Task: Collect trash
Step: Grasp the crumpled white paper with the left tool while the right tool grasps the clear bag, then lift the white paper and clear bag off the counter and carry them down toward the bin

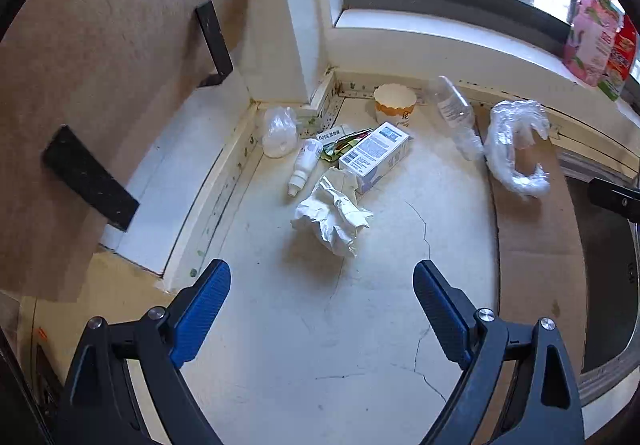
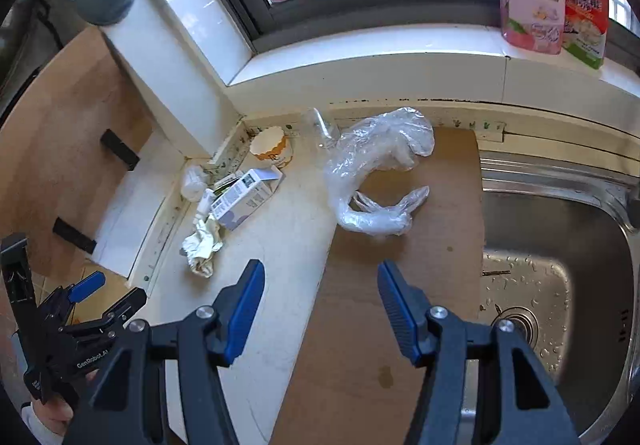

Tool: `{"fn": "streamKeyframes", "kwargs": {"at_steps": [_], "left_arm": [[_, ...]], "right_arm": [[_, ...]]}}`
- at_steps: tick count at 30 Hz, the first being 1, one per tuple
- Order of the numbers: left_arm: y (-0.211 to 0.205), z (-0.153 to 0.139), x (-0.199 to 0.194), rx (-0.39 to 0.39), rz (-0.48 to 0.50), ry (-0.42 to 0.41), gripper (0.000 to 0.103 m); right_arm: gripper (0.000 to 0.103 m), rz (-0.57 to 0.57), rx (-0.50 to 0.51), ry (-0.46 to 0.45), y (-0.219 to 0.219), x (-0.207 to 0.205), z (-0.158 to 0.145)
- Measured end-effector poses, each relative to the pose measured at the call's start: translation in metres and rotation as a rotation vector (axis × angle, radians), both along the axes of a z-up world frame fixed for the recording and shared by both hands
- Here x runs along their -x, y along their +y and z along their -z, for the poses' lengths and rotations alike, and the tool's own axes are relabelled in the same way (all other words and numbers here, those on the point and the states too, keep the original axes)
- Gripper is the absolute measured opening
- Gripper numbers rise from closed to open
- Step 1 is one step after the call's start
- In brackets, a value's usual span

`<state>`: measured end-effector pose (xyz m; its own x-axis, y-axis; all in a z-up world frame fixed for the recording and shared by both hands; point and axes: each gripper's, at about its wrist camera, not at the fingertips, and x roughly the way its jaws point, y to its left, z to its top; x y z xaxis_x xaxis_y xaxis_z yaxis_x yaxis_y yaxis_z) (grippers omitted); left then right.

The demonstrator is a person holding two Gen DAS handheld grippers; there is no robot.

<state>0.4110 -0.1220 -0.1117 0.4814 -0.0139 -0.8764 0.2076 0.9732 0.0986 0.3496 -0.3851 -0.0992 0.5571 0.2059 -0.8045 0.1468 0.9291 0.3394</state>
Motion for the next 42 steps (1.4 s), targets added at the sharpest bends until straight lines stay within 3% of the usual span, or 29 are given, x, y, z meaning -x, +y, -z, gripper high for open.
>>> {"fn": "streamKeyframes", "kwargs": {"at_steps": [7, 14, 16, 18, 21, 25, 27, 35, 42], "left_arm": [[0.001, 0.050, -0.049, 0.016, -0.111, 0.100, 0.092], [0.011, 0.079, -0.075, 0.063, -0.211, 0.162, 0.092], [0.013, 0.085, -0.079, 0.079, -0.231, 0.168, 0.091], [0.012, 0.090, -0.083, 0.097, -0.235, 0.178, 0.091], [0.008, 0.098, -0.088, 0.106, -0.230, 0.184, 0.088], [0.001, 0.109, -0.093, 0.111, -0.219, 0.201, 0.066], [-0.001, 0.116, -0.094, 0.123, -0.218, 0.221, 0.045], [-0.004, 0.095, -0.071, 0.127, -0.191, 0.129, 0.037], [0.000, 0.051, -0.010, 0.162, -0.111, 0.089, 0.036]], "right_arm": [[0.059, 0.002, 0.013, 0.056, -0.002, -0.057, 0.038], [0.059, -0.021, 0.088, 0.086, 0.013, -0.094, 0.066], [0.052, -0.029, 0.112, 0.090, 0.017, -0.099, 0.071], [0.021, -0.045, 0.114, 0.118, 0.018, -0.103, 0.079], [0.011, -0.039, 0.095, 0.122, 0.016, -0.102, 0.086], [0.006, -0.045, 0.097, 0.067, 0.014, -0.091, 0.076], [0.006, -0.052, 0.099, 0.038, 0.015, -0.084, 0.068], [0.005, -0.070, 0.057, -0.060, 0.016, -0.042, 0.032], [0.005, -0.123, -0.005, -0.139, 0.038, 0.012, -0.005]]}}
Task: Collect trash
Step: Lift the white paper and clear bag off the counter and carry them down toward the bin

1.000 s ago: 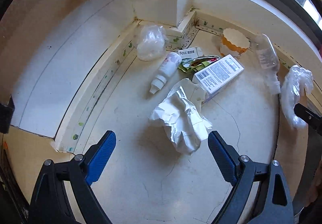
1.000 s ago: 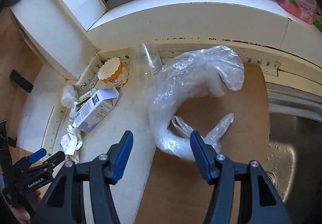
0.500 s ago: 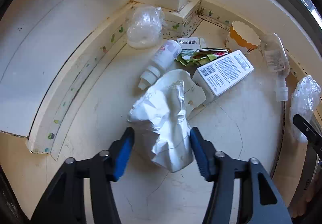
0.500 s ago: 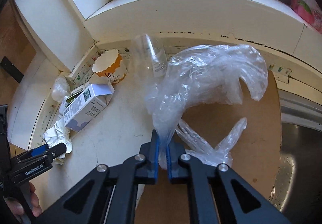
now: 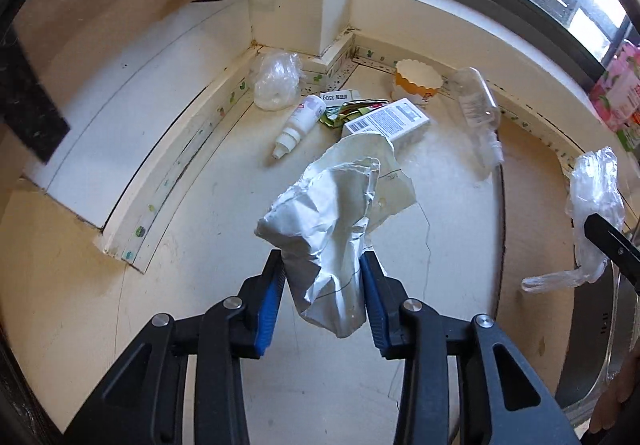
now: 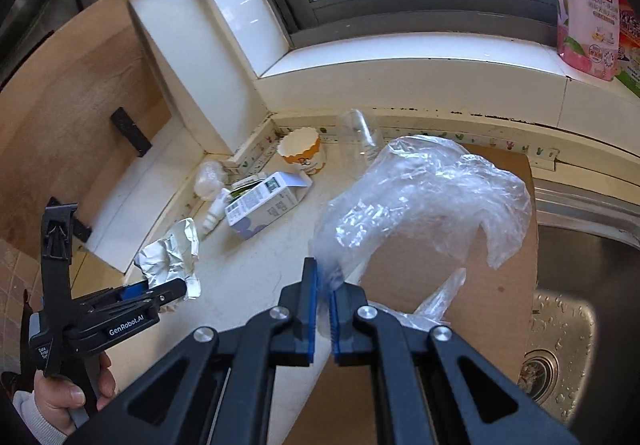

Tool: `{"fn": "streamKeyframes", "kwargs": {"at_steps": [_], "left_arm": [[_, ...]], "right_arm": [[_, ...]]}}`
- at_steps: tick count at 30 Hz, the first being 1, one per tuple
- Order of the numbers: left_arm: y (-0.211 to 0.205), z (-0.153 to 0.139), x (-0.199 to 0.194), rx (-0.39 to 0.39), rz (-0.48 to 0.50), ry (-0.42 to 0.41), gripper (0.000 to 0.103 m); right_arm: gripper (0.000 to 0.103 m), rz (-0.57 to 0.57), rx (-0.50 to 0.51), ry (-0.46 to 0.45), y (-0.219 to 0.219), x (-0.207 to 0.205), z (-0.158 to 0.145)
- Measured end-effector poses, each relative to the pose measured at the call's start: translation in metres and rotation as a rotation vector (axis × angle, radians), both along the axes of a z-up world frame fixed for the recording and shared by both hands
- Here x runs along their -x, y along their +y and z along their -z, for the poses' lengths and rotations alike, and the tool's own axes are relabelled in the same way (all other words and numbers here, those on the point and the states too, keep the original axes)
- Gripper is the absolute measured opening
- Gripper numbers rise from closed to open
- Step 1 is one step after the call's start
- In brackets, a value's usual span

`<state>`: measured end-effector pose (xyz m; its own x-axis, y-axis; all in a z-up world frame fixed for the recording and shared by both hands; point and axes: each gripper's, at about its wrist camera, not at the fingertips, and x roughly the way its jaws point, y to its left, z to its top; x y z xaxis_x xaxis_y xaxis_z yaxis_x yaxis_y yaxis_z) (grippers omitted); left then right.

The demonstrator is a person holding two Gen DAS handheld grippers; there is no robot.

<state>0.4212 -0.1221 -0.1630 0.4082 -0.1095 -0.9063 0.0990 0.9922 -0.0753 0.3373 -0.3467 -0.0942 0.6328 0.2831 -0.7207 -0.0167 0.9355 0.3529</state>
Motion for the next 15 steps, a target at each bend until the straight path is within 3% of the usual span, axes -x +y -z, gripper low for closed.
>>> {"fn": "streamKeyframes", "kwargs": {"at_steps": [10, 15], "left_arm": [[0.045, -0.068, 0.120, 0.070, 0.126, -0.088, 0.036], [0.076, -0.099, 0.187, 0.093, 0.180, -0.137, 0.036]], "right_arm": [[0.005, -0.021, -0.030, -0.132, 0.055, 0.115, -0.063], [0.005, -0.014, -0.017, -0.173, 0.093, 0.180, -0.081]]}}
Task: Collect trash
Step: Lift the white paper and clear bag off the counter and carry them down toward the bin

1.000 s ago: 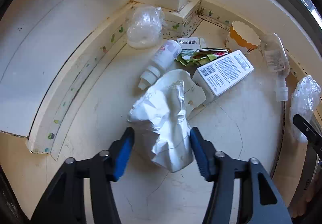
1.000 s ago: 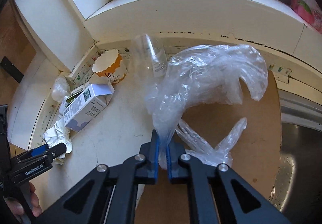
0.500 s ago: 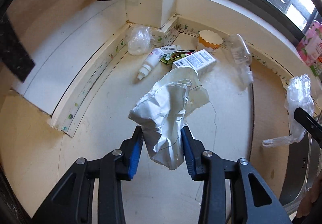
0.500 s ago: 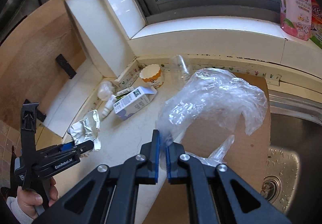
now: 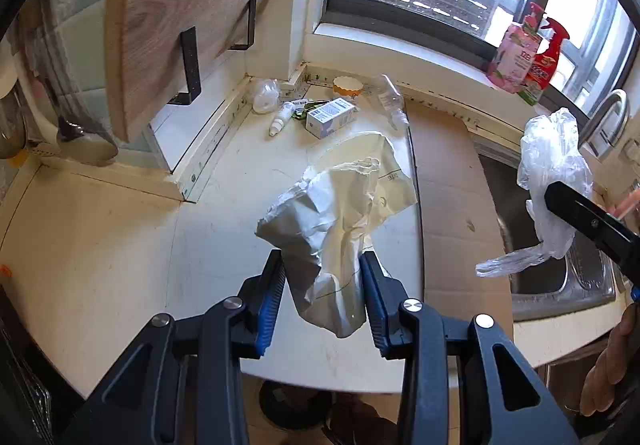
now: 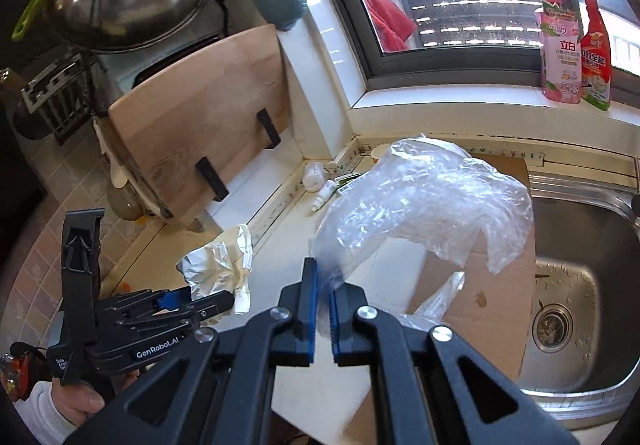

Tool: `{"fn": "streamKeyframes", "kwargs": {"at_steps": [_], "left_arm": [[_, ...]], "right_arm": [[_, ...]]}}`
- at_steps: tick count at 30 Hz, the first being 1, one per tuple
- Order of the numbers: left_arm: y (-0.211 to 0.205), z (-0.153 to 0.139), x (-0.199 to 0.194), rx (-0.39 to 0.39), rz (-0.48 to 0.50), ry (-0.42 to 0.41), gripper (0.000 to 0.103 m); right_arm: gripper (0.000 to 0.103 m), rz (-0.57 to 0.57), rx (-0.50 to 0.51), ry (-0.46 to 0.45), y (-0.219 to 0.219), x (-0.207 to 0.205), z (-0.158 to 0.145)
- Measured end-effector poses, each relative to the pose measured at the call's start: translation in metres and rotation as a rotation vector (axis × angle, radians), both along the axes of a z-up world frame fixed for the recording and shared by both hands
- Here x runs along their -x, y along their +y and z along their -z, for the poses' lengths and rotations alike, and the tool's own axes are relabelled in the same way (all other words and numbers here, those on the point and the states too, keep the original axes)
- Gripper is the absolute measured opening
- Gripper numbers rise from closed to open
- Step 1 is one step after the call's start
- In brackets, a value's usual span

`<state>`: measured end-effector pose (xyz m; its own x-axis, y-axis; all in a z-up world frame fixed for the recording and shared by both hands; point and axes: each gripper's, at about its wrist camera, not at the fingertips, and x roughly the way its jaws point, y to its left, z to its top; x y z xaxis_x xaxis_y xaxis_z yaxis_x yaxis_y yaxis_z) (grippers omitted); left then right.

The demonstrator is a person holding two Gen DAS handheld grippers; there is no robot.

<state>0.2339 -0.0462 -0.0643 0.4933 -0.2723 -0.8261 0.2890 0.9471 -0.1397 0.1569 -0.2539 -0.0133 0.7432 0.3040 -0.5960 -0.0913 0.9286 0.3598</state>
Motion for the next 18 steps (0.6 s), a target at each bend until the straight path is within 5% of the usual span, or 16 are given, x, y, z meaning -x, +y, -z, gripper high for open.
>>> {"fn": "streamKeyframes", "kwargs": {"at_steps": [9, 18], "left_arm": [[0.050, -0.017, 0.104, 0.047, 0.066, -0.020, 0.036], [0.077, 0.008, 0.170, 0.042, 0.098, 0.028, 0.036]], "right_arm": [[0.005, -0.014, 0.025, 0.012, 0.079, 0.110, -0.001], [0.005, -0.052, 0.052, 0.124, 0.128, 0.177, 0.027]]}}
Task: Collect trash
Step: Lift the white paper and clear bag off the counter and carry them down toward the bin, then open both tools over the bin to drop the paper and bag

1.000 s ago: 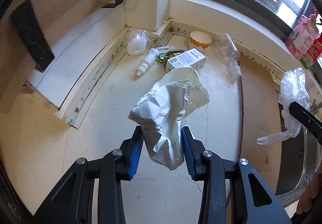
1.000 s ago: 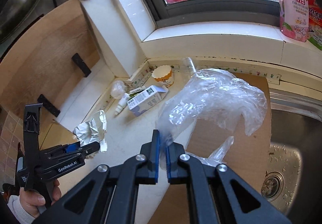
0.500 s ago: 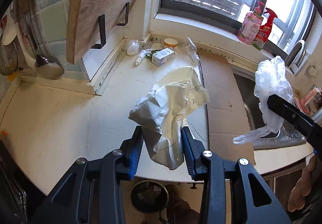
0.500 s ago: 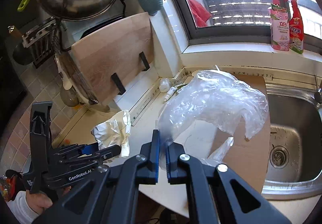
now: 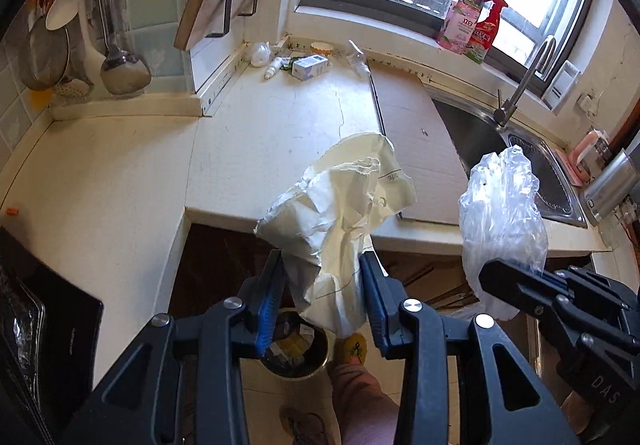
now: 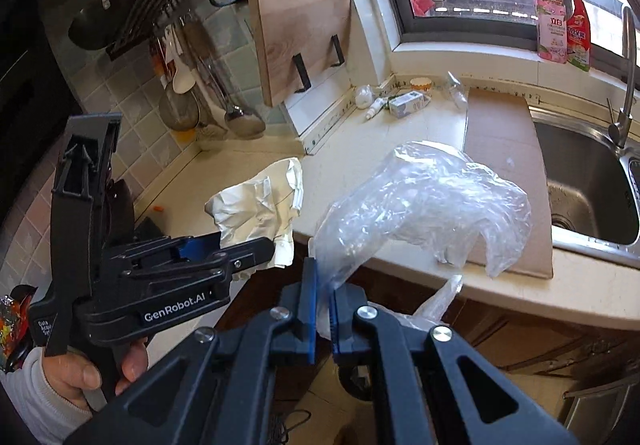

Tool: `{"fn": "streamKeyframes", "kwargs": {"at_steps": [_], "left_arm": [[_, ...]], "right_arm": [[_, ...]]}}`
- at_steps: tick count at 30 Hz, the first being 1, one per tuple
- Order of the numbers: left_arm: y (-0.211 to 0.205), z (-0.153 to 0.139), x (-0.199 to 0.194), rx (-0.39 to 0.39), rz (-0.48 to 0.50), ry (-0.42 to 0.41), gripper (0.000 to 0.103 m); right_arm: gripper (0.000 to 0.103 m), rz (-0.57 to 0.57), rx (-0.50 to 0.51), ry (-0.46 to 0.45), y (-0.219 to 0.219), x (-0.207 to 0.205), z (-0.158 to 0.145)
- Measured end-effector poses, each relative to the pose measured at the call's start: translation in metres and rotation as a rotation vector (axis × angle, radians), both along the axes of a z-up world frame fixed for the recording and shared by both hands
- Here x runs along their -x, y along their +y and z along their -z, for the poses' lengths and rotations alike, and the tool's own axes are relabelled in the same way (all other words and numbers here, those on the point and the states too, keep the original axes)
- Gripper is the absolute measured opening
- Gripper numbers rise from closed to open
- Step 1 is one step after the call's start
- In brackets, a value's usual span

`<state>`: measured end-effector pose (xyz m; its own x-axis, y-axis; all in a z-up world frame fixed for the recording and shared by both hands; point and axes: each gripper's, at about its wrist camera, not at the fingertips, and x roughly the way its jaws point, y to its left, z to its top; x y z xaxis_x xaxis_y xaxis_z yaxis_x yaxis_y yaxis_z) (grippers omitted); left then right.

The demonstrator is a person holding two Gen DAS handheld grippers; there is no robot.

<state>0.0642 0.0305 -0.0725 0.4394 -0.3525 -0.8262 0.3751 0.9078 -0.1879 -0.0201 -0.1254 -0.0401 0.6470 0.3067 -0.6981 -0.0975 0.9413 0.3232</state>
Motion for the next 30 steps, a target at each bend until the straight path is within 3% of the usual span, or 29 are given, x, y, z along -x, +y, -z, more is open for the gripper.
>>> {"fn": "streamKeyframes", "kwargs": {"at_steps": [7, 11, 21, 30], "left_arm": [[0.009, 0.043, 0.019, -0.028, 0.001, 0.095, 0.036], [0.015, 0.083, 0.024, -0.050, -0.017, 0.186, 0.036], [0.014, 0.220, 0.040, -0.145, -0.065, 0.418, 0.036], [0.013, 0.337, 0.043, -0.176, -0.109, 0.553, 0.038]], "right_arm": [[0.005, -0.036, 0.022, 0.112, 0.018, 0.015, 0.037], [0.005, -0.034, 0.007, 0.194, 0.017, 0.014, 0.072], [0.005, -0.032, -0.046, 0.423, 0.003, -0.001, 0.192], [0.005, -0.035, -0.079, 0.575, -0.009, -0.009, 0.294]]}}
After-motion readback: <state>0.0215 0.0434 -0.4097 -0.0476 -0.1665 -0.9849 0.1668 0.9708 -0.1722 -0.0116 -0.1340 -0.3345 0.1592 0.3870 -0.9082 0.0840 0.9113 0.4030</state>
